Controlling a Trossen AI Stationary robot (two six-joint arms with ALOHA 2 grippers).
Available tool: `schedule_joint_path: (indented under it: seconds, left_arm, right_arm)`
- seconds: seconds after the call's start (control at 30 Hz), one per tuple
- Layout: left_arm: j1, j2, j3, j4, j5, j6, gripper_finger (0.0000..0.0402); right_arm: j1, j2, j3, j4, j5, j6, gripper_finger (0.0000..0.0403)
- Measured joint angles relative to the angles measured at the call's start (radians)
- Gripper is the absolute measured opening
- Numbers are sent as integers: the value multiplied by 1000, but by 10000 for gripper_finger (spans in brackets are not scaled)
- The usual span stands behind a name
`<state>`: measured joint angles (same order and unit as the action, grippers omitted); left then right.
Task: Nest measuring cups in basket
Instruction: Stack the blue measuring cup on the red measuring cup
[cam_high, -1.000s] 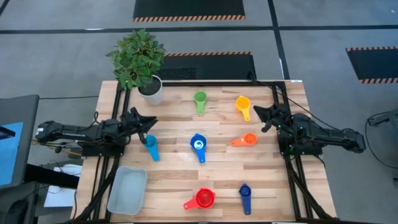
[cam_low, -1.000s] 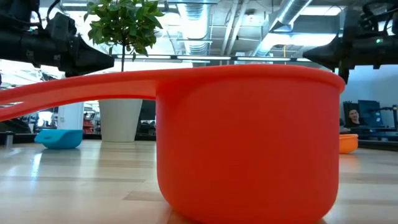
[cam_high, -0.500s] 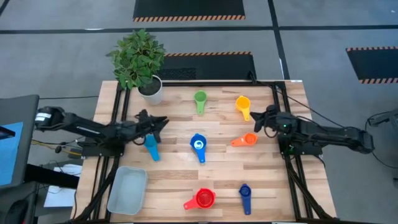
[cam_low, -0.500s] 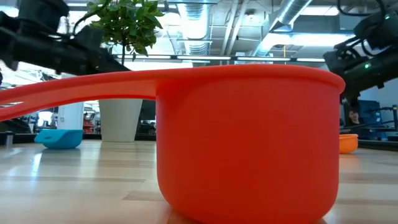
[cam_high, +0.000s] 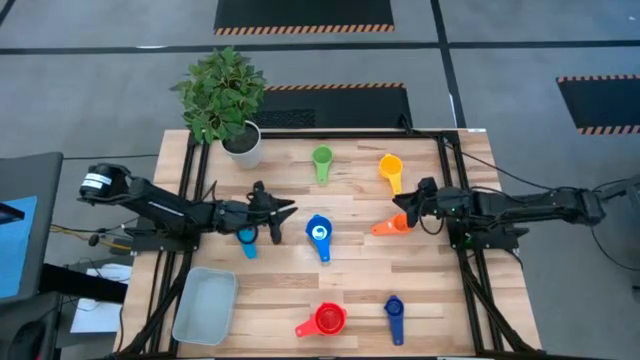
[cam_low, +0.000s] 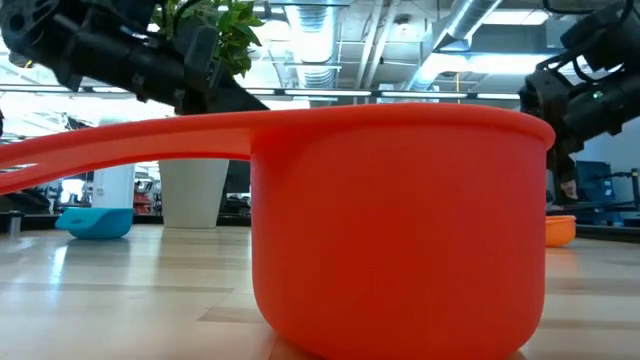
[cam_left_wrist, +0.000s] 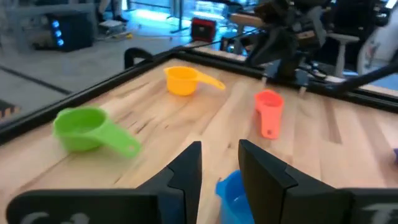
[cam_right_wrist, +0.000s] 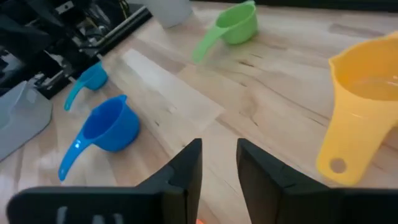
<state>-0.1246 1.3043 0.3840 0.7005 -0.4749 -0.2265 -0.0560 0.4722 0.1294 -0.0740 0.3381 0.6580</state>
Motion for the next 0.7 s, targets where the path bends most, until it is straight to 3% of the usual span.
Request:
schedule_joint_path:
  seconds: [0.17,0.27,0.5,0.7]
  left_arm:
    - [-31,-1,37,-13,173,17,93]
    - [-58,6,39,-9,217,41,93]
    - [-95,89,89,-8,213,36,93]
    - [-78,211,195,-85,58,-71,93]
  right_arm:
    - [72,11,14,9,76,41,133]
    - [111,30,15,11,94,87,129]
    - [279,180,16,201,125,147,119]
    - [319,278,62,218,198,146,119]
